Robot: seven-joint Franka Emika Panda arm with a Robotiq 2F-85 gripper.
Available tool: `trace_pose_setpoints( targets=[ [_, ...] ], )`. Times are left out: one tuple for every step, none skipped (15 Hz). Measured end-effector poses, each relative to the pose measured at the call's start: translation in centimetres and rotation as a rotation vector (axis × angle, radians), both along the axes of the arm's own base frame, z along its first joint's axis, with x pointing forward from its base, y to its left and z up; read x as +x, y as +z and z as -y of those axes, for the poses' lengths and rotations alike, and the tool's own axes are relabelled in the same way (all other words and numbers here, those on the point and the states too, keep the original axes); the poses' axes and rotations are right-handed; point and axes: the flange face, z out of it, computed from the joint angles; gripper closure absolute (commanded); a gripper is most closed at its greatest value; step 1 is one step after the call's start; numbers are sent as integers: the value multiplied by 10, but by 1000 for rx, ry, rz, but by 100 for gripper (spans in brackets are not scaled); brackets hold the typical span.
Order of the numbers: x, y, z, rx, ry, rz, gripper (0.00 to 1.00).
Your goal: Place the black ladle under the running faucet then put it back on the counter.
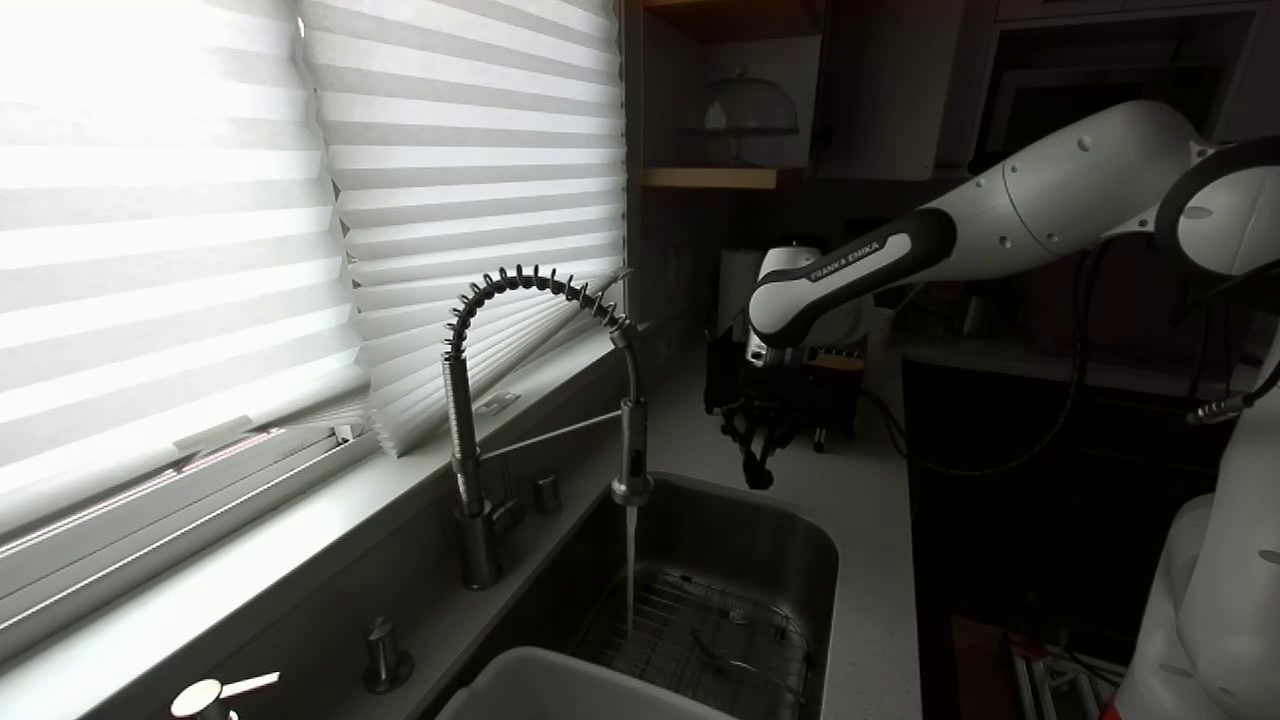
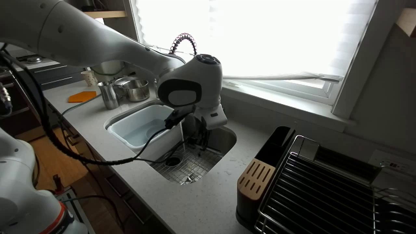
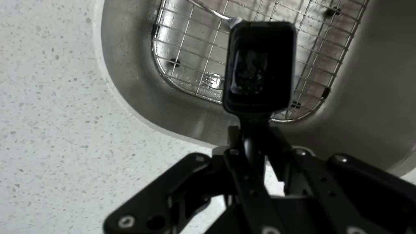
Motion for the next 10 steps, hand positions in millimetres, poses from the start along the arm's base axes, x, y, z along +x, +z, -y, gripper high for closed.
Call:
trace_pose_setpoints(
  targets=[
    [9, 5, -13, -7, 31, 6, 75],
    [17, 9, -26, -16, 62, 13, 75],
    [23, 13, -36, -22, 87, 20, 75],
    [27, 16, -43, -25, 101, 24, 75],
    [29, 16, -45, -27, 106, 26, 75],
    [28, 16, -44, -28, 105, 25, 75],
    [28, 16, -43, -28, 103, 25, 75],
    [27, 16, -42, -28, 102, 25, 75],
    [27, 16, -42, -29, 102, 25, 75],
    [27, 16, -42, -29, 102, 25, 94]
  ],
)
